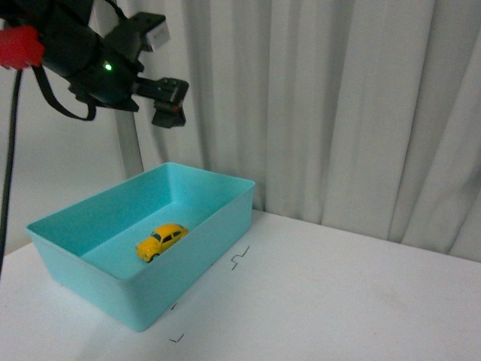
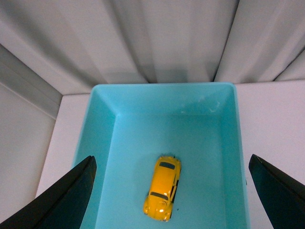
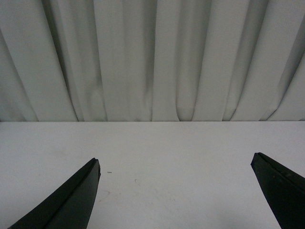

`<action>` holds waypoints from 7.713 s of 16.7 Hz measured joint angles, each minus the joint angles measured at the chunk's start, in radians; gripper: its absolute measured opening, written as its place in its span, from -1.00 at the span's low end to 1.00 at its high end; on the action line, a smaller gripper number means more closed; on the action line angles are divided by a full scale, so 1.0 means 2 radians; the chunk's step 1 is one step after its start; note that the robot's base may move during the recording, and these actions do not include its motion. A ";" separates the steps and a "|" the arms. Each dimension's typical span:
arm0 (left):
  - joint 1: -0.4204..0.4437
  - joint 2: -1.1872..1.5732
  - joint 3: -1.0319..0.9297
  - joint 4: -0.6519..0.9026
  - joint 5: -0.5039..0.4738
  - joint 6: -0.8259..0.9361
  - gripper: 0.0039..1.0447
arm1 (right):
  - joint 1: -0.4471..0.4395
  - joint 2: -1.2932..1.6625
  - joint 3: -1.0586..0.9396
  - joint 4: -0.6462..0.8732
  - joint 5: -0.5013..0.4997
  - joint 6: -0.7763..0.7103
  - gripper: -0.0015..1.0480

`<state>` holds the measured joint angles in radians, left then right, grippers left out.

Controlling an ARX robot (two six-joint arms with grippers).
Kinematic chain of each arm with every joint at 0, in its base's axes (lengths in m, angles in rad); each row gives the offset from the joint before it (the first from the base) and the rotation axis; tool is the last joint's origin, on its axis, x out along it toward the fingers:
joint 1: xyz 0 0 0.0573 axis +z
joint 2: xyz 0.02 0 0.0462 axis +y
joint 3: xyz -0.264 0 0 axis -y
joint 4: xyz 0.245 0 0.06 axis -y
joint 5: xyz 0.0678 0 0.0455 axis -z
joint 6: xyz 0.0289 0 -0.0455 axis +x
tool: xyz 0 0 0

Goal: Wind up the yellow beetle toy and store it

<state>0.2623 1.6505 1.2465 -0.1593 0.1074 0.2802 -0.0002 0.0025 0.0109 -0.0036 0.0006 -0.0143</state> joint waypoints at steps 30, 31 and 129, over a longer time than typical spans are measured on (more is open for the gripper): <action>-0.131 -0.648 -0.602 0.234 -0.054 -0.138 -0.97 | 0.000 0.000 0.000 0.000 0.000 0.000 0.87; -0.131 -0.653 -0.603 0.230 -0.054 -0.138 -0.97 | 0.000 0.000 0.000 0.000 0.000 0.000 0.87; -0.131 -0.822 -0.618 0.077 -0.054 -0.139 0.88 | 0.000 0.000 0.000 -0.001 0.000 0.000 0.87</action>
<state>0.0006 0.0055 0.0101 -0.0048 -0.0006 0.0029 -0.0002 0.0032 0.0109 -0.0048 0.0006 -0.0139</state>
